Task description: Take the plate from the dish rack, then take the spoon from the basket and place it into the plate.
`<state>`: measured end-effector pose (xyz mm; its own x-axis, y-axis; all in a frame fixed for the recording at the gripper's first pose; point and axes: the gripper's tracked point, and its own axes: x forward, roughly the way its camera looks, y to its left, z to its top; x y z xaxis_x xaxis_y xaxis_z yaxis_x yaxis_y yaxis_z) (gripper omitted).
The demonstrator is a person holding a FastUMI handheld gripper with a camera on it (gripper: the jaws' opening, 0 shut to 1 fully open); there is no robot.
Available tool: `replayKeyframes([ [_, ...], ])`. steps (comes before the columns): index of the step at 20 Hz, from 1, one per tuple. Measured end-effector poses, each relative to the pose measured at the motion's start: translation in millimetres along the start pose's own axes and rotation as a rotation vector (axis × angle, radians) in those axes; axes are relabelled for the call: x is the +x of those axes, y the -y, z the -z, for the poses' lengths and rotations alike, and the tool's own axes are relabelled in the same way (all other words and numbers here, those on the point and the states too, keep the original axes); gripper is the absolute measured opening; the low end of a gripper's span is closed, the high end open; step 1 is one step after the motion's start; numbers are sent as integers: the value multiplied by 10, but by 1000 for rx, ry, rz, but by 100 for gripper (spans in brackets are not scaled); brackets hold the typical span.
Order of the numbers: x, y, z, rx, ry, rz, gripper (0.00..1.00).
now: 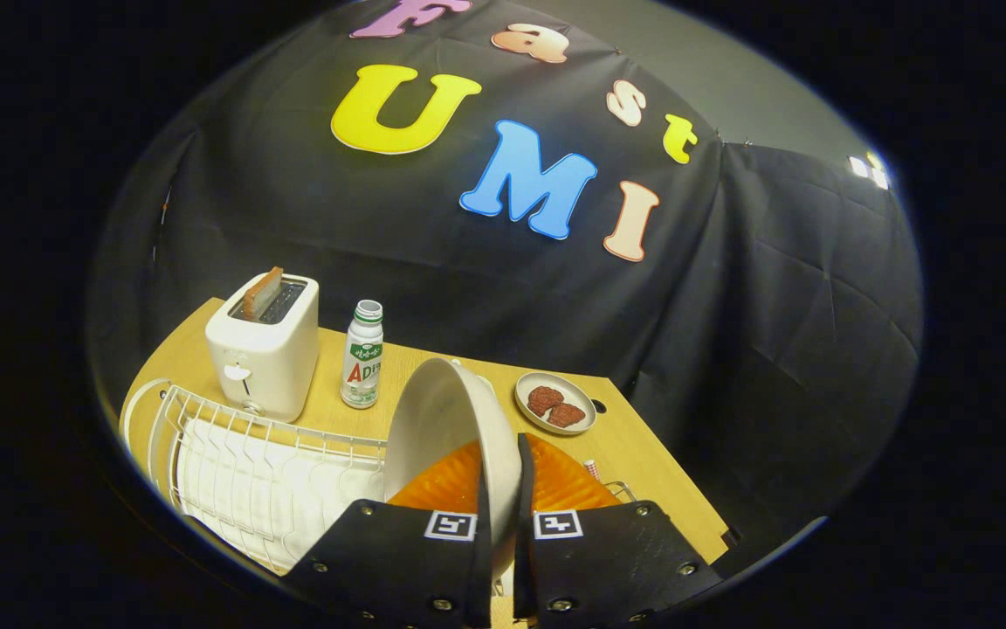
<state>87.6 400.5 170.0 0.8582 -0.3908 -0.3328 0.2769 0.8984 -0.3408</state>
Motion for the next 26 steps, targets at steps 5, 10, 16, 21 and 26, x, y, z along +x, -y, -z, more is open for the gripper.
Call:
replayKeyframes([
  [5,-138,144,-94,23,28,7,10],
  [10,-272,265,-212,51,79,6,10],
  [16,-360,497,-221,82,114,6,10],
  [21,-362,853,-34,96,103,42,10],
  [26,-319,1216,273,55,80,68,10],
])
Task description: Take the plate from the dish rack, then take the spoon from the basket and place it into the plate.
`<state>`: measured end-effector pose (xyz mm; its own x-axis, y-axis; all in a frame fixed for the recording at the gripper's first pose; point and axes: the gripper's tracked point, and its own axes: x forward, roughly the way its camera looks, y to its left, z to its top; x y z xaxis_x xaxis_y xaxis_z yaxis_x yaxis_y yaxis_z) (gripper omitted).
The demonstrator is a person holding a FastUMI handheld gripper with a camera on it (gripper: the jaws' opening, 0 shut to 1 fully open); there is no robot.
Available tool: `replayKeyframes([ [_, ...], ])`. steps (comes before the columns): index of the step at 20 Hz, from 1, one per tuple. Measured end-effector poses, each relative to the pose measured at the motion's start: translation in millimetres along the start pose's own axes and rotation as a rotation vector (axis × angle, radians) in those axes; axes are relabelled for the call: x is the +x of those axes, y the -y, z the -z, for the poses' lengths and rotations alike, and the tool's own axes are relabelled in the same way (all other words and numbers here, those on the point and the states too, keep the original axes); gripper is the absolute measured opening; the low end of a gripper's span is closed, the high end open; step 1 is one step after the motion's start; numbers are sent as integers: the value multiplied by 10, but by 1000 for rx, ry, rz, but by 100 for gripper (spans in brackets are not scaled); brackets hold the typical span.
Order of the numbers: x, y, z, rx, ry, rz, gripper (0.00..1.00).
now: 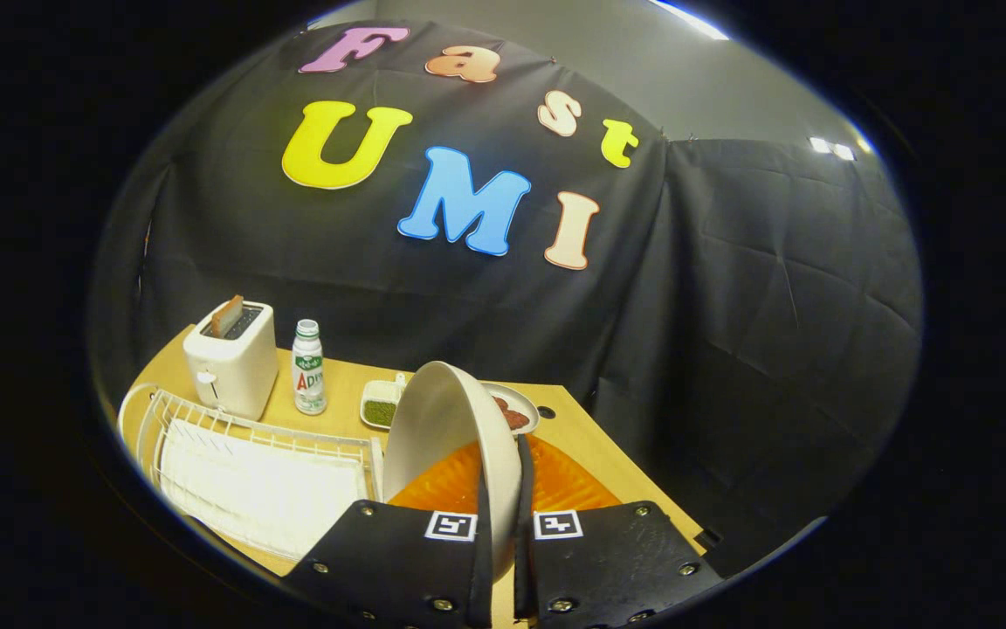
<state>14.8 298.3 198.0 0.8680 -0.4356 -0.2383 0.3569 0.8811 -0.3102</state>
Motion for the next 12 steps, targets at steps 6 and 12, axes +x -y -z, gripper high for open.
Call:
replayKeyframes([
  [6,-66,341,277,-47,-3,-20,9],
  [12,-334,593,686,-87,-23,-86,9],
])
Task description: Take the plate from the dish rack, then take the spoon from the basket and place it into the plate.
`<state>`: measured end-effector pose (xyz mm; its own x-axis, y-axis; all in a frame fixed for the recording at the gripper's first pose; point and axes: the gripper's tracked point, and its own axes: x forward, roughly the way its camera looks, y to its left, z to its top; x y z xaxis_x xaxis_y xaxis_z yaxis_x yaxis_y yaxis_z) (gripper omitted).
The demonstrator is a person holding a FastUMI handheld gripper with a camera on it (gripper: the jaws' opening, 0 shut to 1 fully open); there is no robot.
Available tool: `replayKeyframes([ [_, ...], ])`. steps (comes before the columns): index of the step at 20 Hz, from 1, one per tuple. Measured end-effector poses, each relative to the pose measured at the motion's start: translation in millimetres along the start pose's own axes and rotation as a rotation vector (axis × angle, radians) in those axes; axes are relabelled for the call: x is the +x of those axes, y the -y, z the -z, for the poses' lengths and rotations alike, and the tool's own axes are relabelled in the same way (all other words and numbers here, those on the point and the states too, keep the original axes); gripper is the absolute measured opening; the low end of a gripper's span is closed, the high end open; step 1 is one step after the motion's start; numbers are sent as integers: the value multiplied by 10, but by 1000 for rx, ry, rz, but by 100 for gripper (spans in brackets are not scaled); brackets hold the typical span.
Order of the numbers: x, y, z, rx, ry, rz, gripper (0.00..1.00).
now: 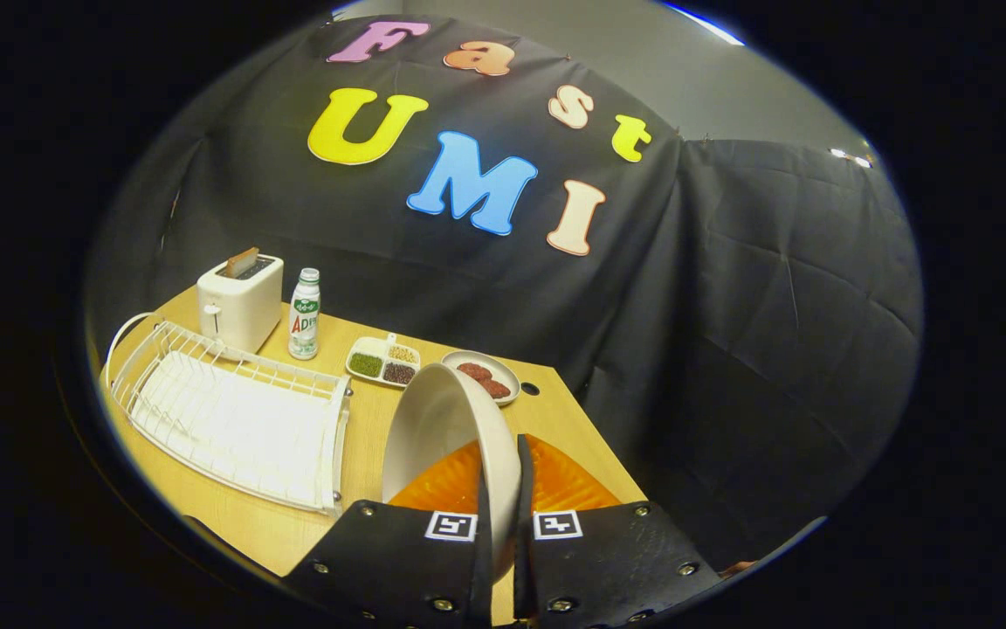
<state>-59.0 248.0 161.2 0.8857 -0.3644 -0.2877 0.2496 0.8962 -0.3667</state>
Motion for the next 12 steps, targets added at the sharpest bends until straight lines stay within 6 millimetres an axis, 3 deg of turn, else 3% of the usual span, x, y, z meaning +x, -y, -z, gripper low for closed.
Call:
replayKeyframes([
  [6,-317,-42,585,-3,-63,-125,9],
  [12,-457,-205,872,35,-95,-250,9],
])
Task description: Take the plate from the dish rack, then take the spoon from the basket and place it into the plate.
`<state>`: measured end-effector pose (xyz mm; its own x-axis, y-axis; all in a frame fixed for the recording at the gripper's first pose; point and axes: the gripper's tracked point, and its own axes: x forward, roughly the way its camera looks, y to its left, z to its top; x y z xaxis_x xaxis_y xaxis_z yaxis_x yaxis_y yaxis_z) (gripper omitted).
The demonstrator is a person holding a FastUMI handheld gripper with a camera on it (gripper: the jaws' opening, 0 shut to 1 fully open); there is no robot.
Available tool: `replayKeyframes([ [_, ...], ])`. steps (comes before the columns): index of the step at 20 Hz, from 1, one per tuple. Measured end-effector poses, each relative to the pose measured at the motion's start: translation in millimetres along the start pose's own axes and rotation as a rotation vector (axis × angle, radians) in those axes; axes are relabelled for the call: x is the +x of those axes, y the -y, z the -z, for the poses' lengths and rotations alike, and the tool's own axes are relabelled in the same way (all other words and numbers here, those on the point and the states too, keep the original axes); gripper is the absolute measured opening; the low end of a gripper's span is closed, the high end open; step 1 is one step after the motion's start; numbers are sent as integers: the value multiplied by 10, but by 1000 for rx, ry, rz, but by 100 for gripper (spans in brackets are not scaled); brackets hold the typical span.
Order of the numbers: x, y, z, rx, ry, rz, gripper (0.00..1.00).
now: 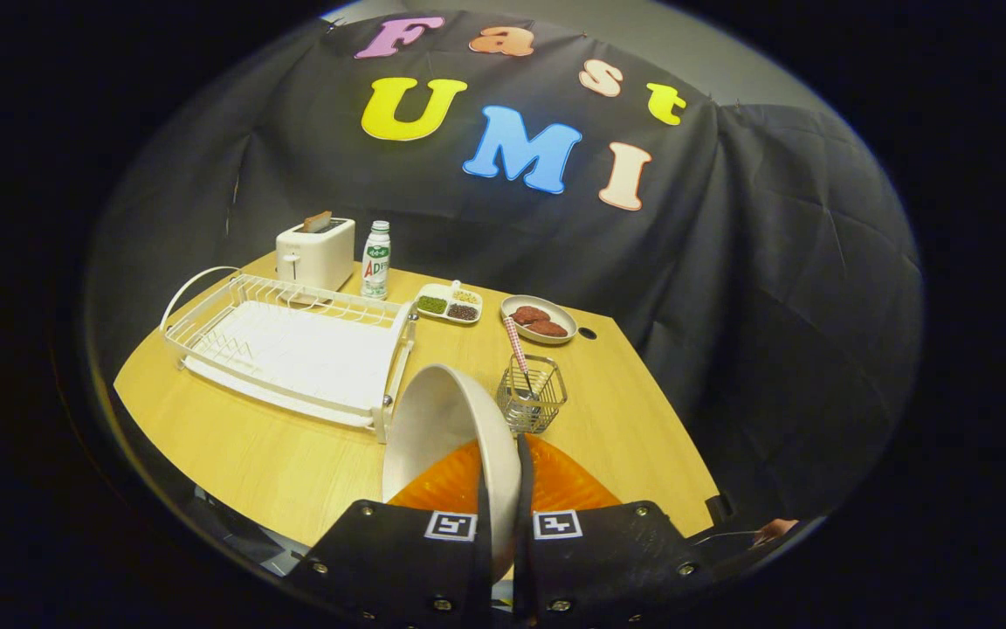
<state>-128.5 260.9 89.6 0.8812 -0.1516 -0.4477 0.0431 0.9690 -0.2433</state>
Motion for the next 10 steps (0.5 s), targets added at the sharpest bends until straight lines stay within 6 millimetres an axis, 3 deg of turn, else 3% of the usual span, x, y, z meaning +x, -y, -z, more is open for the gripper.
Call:
replayKeyframes([
  [7,169,-270,397,107,-79,-125,9],
  [10,225,-328,454,176,-83,-163,10],
])
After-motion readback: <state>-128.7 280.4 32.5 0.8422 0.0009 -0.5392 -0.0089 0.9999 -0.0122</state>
